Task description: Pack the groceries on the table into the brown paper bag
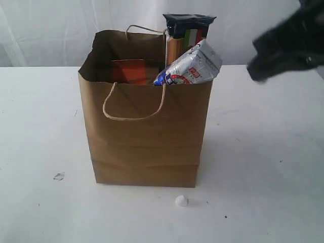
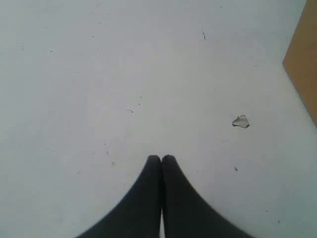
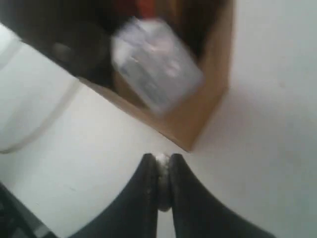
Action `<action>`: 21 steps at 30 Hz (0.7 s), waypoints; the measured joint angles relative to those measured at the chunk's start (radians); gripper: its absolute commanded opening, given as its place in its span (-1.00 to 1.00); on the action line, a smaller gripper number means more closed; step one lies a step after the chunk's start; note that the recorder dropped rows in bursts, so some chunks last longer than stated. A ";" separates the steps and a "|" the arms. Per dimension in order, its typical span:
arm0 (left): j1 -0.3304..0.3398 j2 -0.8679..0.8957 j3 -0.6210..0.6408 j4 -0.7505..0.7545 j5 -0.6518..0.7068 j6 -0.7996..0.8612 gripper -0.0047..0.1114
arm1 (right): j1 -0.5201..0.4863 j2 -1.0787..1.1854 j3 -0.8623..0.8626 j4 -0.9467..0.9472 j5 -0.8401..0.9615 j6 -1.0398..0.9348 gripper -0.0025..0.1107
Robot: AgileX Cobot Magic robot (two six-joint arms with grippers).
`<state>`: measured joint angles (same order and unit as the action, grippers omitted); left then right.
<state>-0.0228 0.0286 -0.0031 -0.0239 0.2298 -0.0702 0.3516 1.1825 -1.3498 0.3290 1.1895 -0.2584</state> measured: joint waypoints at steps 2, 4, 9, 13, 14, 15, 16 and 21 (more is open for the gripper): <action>0.000 0.000 0.000 0.000 0.000 0.000 -0.92 | 0.000 0.033 -0.061 0.109 -0.001 -0.048 -0.96; 0.000 0.000 0.000 0.000 0.000 0.000 -0.92 | 0.000 0.093 -0.109 0.182 -0.023 -0.084 -0.96; 0.000 0.000 0.000 0.000 0.000 0.000 -0.92 | 0.006 0.267 -0.169 0.398 -0.132 -0.243 -0.96; 0.000 0.000 0.000 0.000 0.000 0.000 -0.92 | 0.063 0.387 -0.196 0.650 -0.276 -0.493 -0.96; 0.000 -0.006 0.000 0.000 0.000 0.000 -0.92 | 0.091 0.418 -0.197 0.671 -0.328 -0.545 -0.96; 0.000 -0.008 0.000 0.000 0.000 0.000 -0.92 | 0.101 0.431 -0.197 0.675 -0.347 -0.560 -0.95; 0.000 -0.013 0.000 0.000 0.000 0.000 -0.92 | 0.118 0.463 -0.197 0.678 -0.387 -0.586 -0.94; 0.000 -0.016 0.000 0.000 0.000 0.000 -0.92 | 0.138 0.521 -0.200 0.676 -0.436 -0.645 -0.57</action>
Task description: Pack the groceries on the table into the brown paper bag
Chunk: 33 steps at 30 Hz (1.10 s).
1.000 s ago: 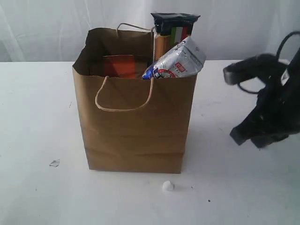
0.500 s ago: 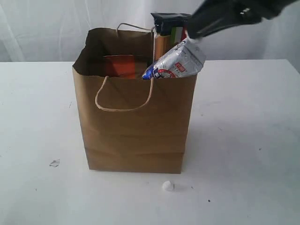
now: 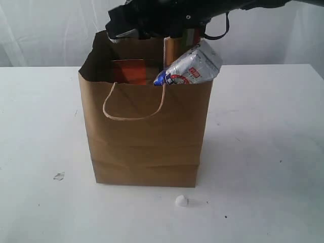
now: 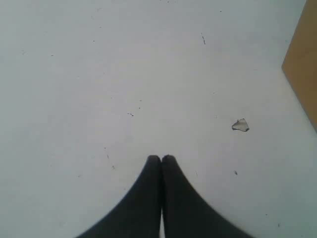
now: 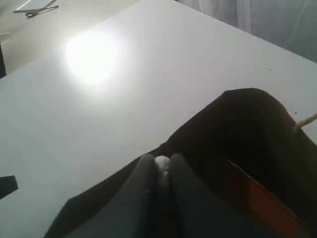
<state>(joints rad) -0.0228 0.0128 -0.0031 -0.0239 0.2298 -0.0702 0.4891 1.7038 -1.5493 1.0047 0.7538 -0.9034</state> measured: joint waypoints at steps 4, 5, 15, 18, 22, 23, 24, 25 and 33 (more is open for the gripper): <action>0.000 -0.006 0.000 0.000 0.000 0.000 -0.92 | 0.004 0.011 -0.003 -0.084 -0.015 -0.005 -0.30; 0.000 -0.008 0.000 0.000 0.000 0.000 -0.92 | 0.004 0.011 -0.004 -0.103 -0.015 -0.001 -0.30; 0.000 -0.008 0.000 0.000 0.000 0.000 -0.92 | 0.009 -0.095 -0.002 -0.477 0.030 0.139 -0.55; 0.000 -0.008 0.000 0.000 0.000 0.000 -0.92 | 0.009 -0.155 -0.002 -0.697 0.088 0.287 -0.84; 0.000 -0.008 0.000 0.000 0.000 0.000 -0.92 | 0.009 -0.195 -0.002 -1.033 0.230 0.499 -0.96; 0.000 -0.008 0.000 0.000 0.000 0.000 -0.92 | 0.009 -0.200 0.000 -1.104 0.275 0.549 -0.96; 0.000 -0.008 0.000 0.000 0.000 0.000 -0.92 | 0.009 -0.202 0.002 -1.153 0.307 0.594 -0.96; 0.000 -0.008 0.000 0.000 0.000 0.000 -0.92 | 0.009 -0.211 0.002 -1.237 0.371 0.663 -0.96; 0.000 -0.008 0.000 0.000 0.000 0.000 -0.92 | 0.009 -0.316 0.003 -1.280 0.396 0.777 -0.96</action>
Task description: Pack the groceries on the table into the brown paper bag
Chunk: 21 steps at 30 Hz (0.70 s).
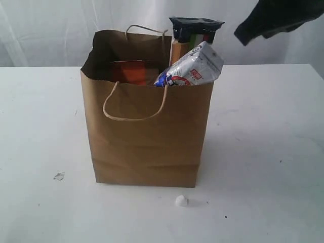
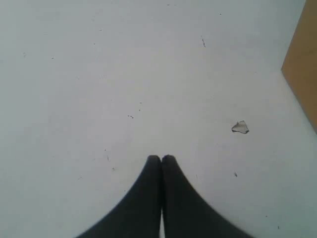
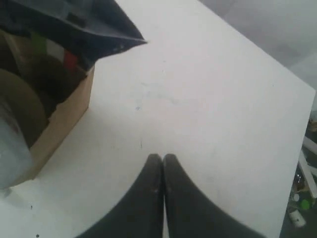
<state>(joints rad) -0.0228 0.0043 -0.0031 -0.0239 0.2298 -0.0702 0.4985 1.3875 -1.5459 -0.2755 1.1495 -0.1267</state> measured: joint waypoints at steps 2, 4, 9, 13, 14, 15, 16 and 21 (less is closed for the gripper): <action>0.000 0.000 0.000 0.000 0.000 0.000 -0.92 | 0.000 -0.045 0.027 -0.002 -0.017 0.013 -0.96; 0.000 0.000 0.000 0.000 0.000 0.000 -0.92 | -0.015 -0.112 0.129 -0.001 -0.028 0.015 -0.96; 0.000 0.000 0.000 0.000 0.000 0.000 -0.92 | -0.074 -0.297 0.547 0.049 -0.072 0.019 -0.96; 0.000 0.000 0.000 0.000 0.000 0.000 -0.92 | -0.075 -0.382 0.707 0.249 -0.124 -0.072 -0.96; 0.000 0.000 0.000 0.000 0.000 0.000 -0.92 | -0.075 -0.395 0.743 0.324 -0.142 -0.115 -0.96; 0.000 0.000 0.000 0.000 0.000 0.000 -0.92 | -0.075 -0.405 0.778 0.405 -0.163 -0.164 -0.96; 0.000 0.000 0.000 0.000 0.000 0.000 -0.92 | -0.075 -0.410 0.848 0.567 -0.218 -0.268 -0.95; 0.000 0.000 0.000 0.000 0.000 0.000 -0.92 | -0.075 -0.368 1.002 1.032 -0.428 -0.806 -0.57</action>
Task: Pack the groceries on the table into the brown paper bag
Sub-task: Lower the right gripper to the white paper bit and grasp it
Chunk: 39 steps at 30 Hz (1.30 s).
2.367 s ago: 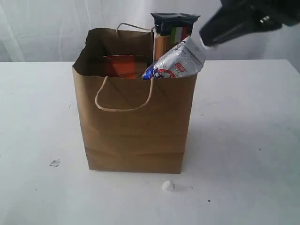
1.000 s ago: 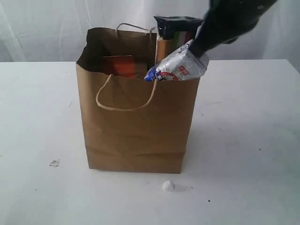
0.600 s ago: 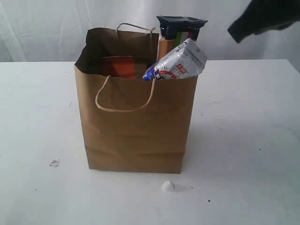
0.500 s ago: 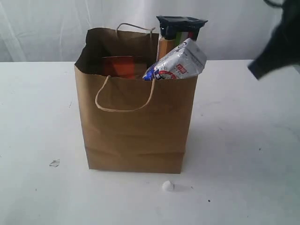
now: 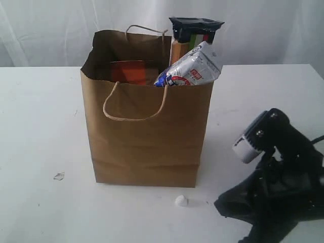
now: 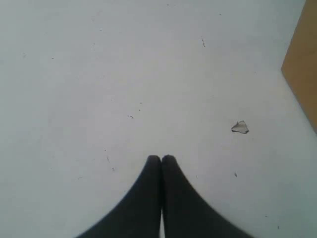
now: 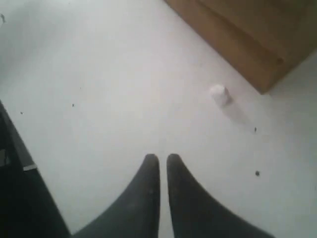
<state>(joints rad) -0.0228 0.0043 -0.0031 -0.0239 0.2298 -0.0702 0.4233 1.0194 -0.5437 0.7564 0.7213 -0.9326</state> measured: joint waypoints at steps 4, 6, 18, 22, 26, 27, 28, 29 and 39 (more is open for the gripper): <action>0.000 0.000 0.000 0.000 0.000 0.000 -0.92 | 0.000 0.092 0.028 0.166 -0.103 -0.265 -0.23; 0.000 0.000 0.000 0.000 0.000 0.000 -0.92 | 0.000 0.155 0.028 0.254 -0.138 -0.395 -0.22; 0.000 0.000 0.000 0.000 0.000 0.000 -0.92 | 0.000 0.488 0.026 0.538 -0.142 -0.744 -0.22; 0.000 0.000 0.000 0.000 0.000 0.000 -0.92 | 0.000 0.528 0.017 0.664 -0.136 -0.919 -0.22; 0.000 0.000 0.000 0.000 0.000 0.000 -0.92 | 0.009 0.552 0.017 0.698 -0.160 -1.033 -0.22; 0.000 0.000 0.000 0.000 0.000 0.000 -0.92 | 0.015 0.556 0.017 0.702 -0.182 -1.055 -0.22; 0.000 0.000 0.000 0.000 0.000 0.000 -0.92 | 0.024 0.560 0.017 0.703 -0.196 -1.073 -0.22; 0.000 0.000 0.000 0.000 0.000 0.000 -0.92 | 0.033 0.569 0.017 0.705 -0.211 -1.096 -0.22; 0.000 0.000 0.000 0.000 0.000 0.000 -0.92 | 0.109 0.622 0.016 0.796 -0.358 -1.182 -0.29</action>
<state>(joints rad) -0.0228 0.0043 -0.0031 -0.0239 0.2298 -0.0702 0.5324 1.6412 -0.5275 1.5527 0.3631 -2.1149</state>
